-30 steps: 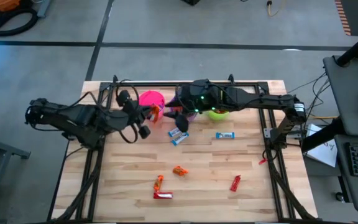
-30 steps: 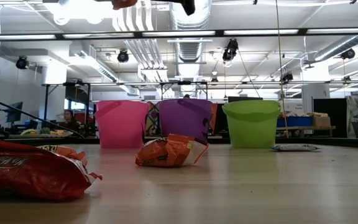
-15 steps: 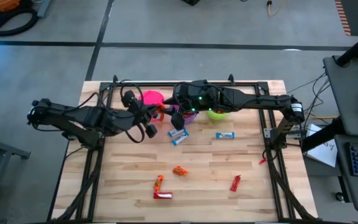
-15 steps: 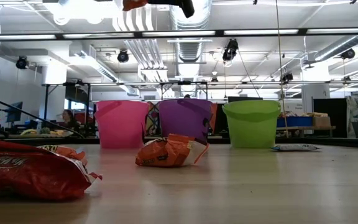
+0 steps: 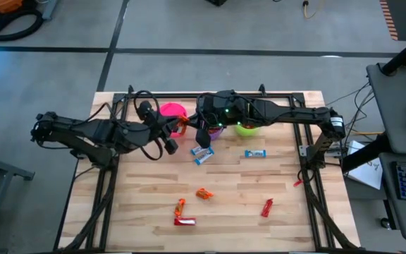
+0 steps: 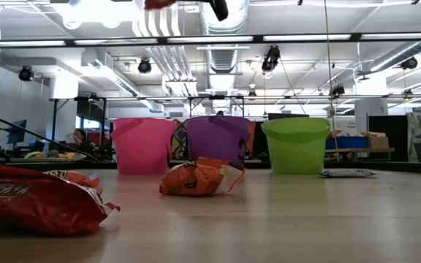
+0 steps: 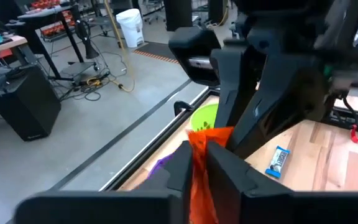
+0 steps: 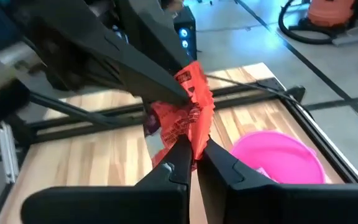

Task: Organize candy in baskets
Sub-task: Put the orange chocolate into the violet bucket

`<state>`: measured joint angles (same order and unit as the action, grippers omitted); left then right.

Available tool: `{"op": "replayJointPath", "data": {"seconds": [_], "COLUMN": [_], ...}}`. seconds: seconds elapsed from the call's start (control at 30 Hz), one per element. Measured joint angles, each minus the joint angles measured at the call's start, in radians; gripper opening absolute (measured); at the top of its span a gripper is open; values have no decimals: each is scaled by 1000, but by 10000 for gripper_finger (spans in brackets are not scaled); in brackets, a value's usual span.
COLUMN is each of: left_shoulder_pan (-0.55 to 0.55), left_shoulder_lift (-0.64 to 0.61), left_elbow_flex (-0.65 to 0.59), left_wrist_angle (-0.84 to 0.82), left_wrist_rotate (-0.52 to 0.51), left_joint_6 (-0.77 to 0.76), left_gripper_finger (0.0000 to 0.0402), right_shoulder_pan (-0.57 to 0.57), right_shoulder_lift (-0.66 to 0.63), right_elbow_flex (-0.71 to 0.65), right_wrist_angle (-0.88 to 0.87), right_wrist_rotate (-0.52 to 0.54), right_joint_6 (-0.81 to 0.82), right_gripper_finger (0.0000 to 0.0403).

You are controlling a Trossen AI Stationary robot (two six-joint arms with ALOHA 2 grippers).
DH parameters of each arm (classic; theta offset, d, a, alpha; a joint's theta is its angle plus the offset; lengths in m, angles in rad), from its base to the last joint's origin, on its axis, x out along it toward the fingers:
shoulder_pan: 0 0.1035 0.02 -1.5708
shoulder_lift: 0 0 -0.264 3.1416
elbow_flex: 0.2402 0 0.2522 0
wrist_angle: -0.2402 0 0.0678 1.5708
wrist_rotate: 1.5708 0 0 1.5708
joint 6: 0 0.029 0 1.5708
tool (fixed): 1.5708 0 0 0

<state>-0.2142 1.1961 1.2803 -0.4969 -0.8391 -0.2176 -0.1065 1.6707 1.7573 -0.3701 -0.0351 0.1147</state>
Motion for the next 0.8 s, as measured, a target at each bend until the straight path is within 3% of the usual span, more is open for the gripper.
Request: {"op": "replayJointPath", "data": {"seconds": [0.23, 0.4, 0.57, 0.73, 0.8], "left_shoulder_pan": [48, 126, 236, 304, 309], "left_shoulder_lift": [0, 9, 22, 35, 37], "left_elbow_flex": [2, 2, 2, 1, -4], "left_wrist_angle": [-54, -135, -206, -273, -290], "left_wrist_rotate": [42, 90, 267, 462, 496], "left_joint_6": [-55, -117, -142, -82, -51], "left_gripper_finger": [98, 120, 122, 121, 118], "right_shoulder_pan": [-84, -189, -292, -318, -318], "right_shoulder_lift": [0, 16, 84, 156, 176], "right_elbow_flex": [1, 1, -12, -12, -12], "right_wrist_angle": [-159, -350, -444, -447, -447], "right_wrist_rotate": [1, 40, 51, 43, 43], "right_joint_6": [-35, -55, -81, -109, -116], "right_gripper_finger": [9, 9, 9, 9, 9]}}
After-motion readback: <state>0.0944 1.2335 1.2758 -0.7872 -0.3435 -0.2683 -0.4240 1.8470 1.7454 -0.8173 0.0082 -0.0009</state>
